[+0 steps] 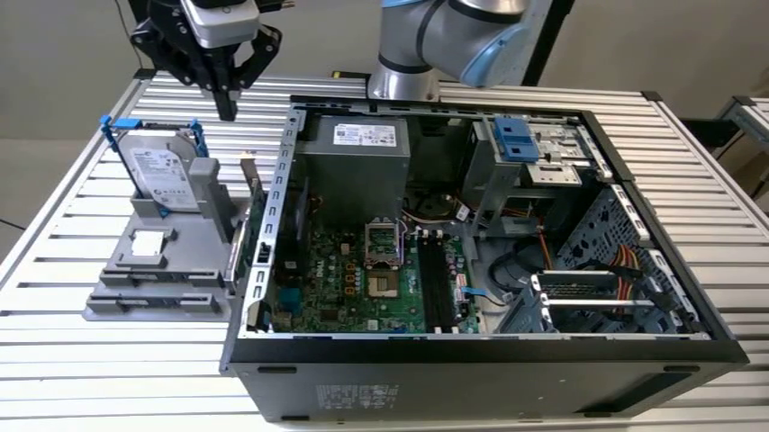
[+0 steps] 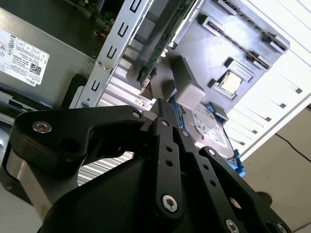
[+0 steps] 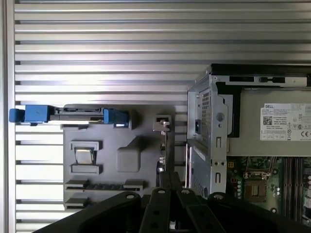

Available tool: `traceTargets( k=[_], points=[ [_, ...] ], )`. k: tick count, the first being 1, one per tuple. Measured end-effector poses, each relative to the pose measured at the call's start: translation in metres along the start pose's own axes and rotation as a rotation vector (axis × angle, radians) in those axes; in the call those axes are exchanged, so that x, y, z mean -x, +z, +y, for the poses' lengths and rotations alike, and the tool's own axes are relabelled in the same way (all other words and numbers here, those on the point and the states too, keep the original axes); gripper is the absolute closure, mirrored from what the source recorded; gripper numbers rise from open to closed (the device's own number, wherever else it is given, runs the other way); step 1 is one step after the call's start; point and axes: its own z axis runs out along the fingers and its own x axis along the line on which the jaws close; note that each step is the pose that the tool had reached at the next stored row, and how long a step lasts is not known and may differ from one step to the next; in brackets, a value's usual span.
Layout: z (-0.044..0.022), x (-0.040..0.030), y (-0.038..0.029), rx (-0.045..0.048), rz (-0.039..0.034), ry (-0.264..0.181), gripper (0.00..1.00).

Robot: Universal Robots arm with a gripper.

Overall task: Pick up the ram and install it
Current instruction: 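Reach for the ram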

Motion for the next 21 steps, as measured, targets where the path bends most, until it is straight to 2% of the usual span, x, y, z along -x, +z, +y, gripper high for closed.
traceTargets(
  k=[21],
  points=[
    [0.0015, -0.0175, 0.0007, 0.0000, 0.0058, -0.003, 1.00]
  ],
)
